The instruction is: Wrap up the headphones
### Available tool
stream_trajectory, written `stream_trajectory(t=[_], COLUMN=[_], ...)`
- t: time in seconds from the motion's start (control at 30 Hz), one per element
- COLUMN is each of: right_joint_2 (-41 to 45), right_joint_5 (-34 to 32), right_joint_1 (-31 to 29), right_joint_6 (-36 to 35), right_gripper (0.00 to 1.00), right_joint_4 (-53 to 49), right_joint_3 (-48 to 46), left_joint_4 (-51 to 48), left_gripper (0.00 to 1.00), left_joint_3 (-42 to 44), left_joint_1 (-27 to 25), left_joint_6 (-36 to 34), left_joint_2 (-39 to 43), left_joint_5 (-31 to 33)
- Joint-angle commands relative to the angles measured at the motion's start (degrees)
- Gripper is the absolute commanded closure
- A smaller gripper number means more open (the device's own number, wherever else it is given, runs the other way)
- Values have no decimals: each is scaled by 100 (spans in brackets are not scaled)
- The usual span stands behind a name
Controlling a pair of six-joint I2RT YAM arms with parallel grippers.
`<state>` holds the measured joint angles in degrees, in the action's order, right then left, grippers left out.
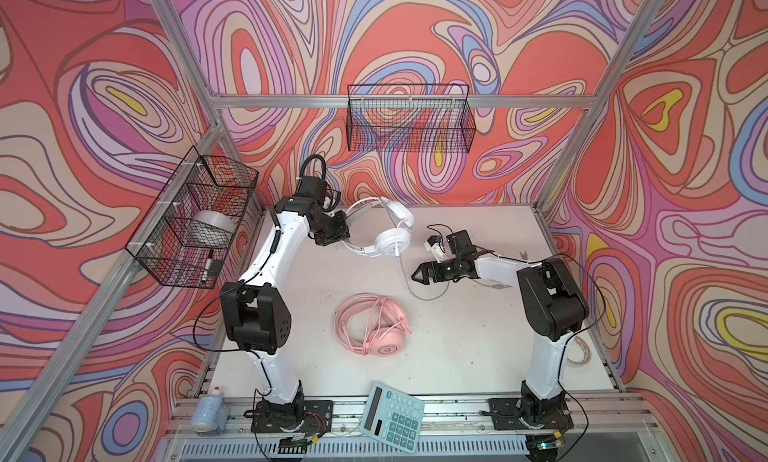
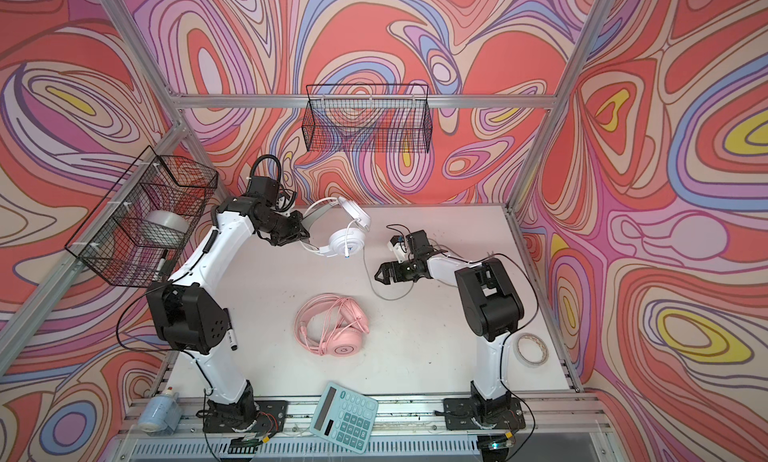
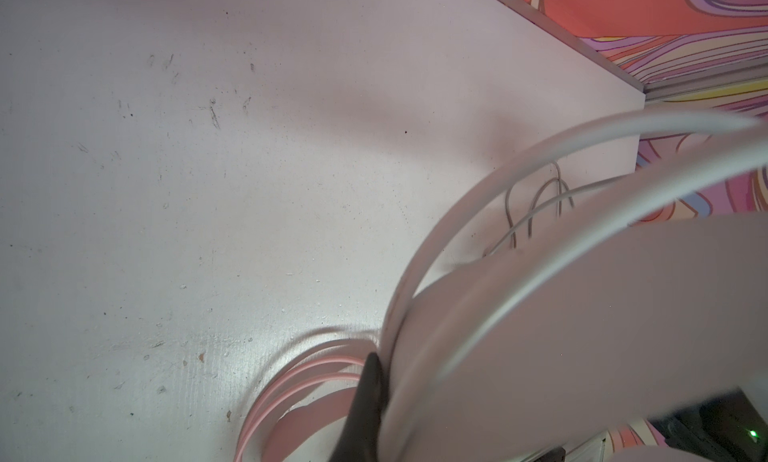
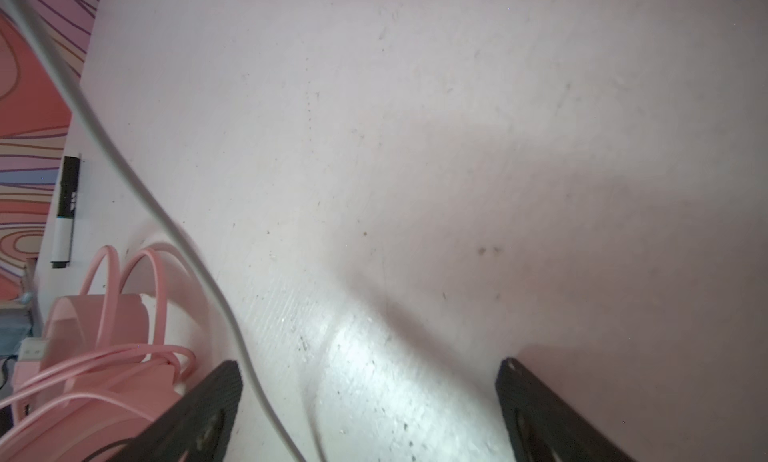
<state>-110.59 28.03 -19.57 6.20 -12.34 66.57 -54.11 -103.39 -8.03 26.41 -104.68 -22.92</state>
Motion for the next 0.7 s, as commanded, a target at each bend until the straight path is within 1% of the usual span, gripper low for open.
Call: stream_trajectory(t=[0.0, 0.07, 0.13, 0.17, 0.2, 0.23, 0.3, 0.33, 0.37, 0.53, 0.6, 0.67], right_joint_2=[609, 876, 1238, 1377, 1471, 1531, 1641, 1675, 1705, 1852, 1880, 1859], right_joint_5=[-987, -1264, -1640, -2021, -2237, -2304, -2201, -1981, -1837, -1806, -1686, -1385], right_joint_1=[-12, -12, -11, -11, 44, 107, 303, 376, 401, 402, 402, 386], right_joint_6=[-151, -205, -101, 113, 353, 546, 1091, 1154, 1139, 981, 845, 597], right_gripper=[2, 1, 1, 2, 2, 1, 1, 2, 1, 2, 2, 2], right_joint_4=[424, 732, 1240, 1642, 1928, 2105, 2457, 2606, 2683, 2601, 2388, 1870], right_joint_3=[-403, -661, -985, -1236, -1435, -1586, -1876, -1969, -2030, -2072, -2002, -1762], left_joint_4=[180, 190, 190, 198, 203, 192, 182, 181, 174, 181, 206, 233], left_gripper=[100, 100, 100, 100, 100, 100, 100, 100, 100, 100, 100, 100], left_joint_3=[-159, -146, -140, -150, -148, -150, -147, -142, -139, -134, -131, -117], left_joint_1=[21, 21, 21, 21, 21, 21, 21, 21, 21, 21, 19, 19], left_joint_6=[103, 116, 118, 118, 118, 125, 127, 119, 114, 122, 151, 175], left_joint_2=[99, 106, 113, 121, 121, 117, 138, 144, 150, 135, 122, 115], left_joint_5=[-131, -112, -107, -97, -91, -78, -57, -48, -23, -14, -31, -37])
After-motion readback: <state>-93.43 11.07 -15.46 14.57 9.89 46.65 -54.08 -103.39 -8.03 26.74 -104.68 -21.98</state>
